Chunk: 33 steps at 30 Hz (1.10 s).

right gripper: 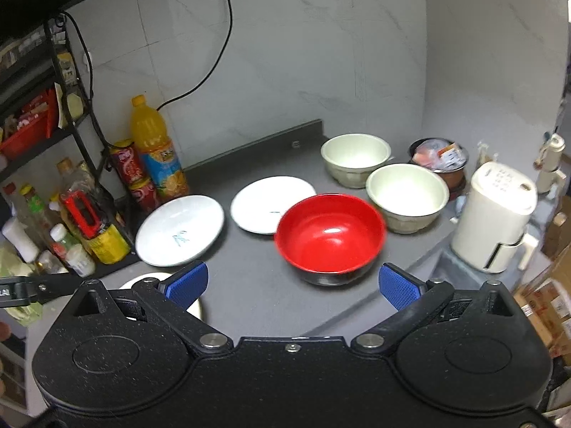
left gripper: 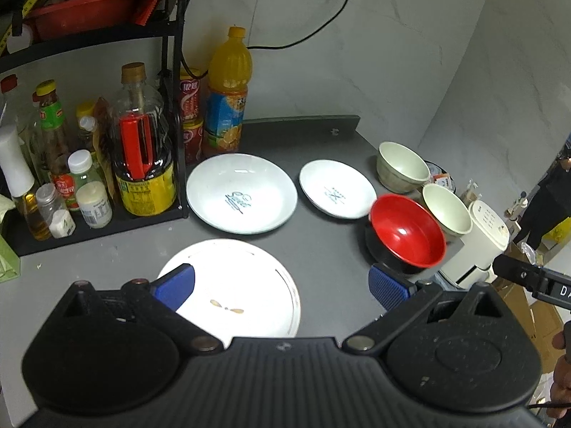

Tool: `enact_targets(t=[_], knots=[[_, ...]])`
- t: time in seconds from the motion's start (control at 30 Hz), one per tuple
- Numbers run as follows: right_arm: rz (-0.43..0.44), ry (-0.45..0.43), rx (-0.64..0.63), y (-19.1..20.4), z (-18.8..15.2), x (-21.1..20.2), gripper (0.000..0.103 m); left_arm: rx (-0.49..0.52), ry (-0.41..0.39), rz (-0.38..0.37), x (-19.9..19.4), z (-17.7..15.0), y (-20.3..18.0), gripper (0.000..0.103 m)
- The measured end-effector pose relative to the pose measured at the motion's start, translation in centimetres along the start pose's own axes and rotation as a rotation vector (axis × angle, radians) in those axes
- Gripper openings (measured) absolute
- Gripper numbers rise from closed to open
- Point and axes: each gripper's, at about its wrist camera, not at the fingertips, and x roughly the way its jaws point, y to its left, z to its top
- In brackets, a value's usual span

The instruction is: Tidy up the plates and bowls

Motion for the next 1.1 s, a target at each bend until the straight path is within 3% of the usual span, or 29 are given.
enact_targets(t=[0.13,0.27,0.63,0.87,1.1], knots=[[-0.005,-0.014,0.004,0.9,0.7,1.0,0.103,-0.015,0.017,-0.041,0.8,1.5,0.9,0.103],[-0.009,-0.017,0.025,1.1,1.3,1.8,0.103,0.022,0.007,-0.009,1.6,2.6,1.1,0.103],[-0.035,-0.013,0.012,0.7,2.5,3.7,0.103,0.022,0.024,-0.023,3.6,4.0,1.0,0.103],[-0.019,-0.016,0.026,-1.9,3.8,5.3,0.103,0.027,0.035,-0.025,5.7,5.1,-1.5,0.103],[-0.046,-0.023,0.032,-6.6,6.1,6.8,0.103,0.043,0.03,-0.046,8.4,6.7,-6.6,0.103]])
